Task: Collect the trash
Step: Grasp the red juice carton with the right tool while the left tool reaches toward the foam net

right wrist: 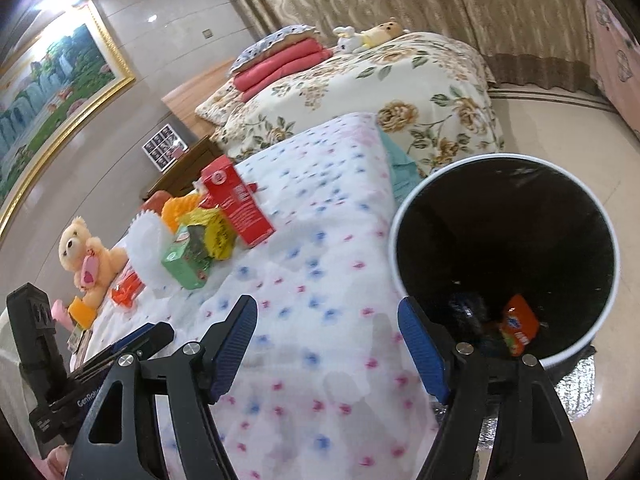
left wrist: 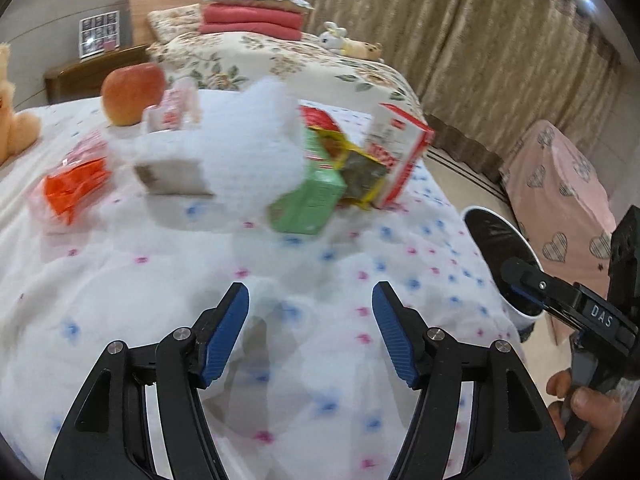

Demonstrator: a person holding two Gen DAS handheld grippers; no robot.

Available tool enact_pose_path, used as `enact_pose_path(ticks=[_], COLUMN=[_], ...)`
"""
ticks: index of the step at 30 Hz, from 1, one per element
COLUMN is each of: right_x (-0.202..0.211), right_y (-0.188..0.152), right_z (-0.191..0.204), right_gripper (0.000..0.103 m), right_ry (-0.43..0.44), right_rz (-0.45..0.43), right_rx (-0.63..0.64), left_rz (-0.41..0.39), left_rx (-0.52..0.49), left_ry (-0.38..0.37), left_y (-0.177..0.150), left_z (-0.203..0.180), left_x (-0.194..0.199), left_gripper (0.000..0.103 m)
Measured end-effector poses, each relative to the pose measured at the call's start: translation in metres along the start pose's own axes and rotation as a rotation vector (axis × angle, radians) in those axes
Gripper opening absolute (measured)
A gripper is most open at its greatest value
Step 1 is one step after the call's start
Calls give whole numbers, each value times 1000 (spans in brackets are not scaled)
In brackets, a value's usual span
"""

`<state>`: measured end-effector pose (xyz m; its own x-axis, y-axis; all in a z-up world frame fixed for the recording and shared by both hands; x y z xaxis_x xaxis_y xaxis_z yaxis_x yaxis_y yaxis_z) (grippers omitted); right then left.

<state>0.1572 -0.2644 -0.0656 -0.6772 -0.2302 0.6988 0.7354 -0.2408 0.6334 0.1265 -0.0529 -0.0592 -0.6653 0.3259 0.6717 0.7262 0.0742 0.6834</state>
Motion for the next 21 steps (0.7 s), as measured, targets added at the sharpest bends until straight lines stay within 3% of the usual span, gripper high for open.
enact_pose_path(ticks=[21], right_x=[-50], right_y=[23], right_z=[47], right_gripper=[75], right_ry=[52], right_rz=[37], right_rx=[83], left_rz=[-33], left_rx=[49], left_ry=[51], left_y=[34], left_z=[40], left_x=[-11], left_gripper=[65])
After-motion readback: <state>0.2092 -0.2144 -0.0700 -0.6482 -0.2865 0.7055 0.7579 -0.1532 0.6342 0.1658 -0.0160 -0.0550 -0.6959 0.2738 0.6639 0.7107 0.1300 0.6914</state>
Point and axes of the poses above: each gripper's, at about its wrist camera, not at the fingertips, and x roughly against the way its jaws point, z to its left, y to its top, the point moved 3 cm from there along -x, roughly the way its jaws point, and after that the axes turned 4 degrees about -y, right-handed, at the moved point
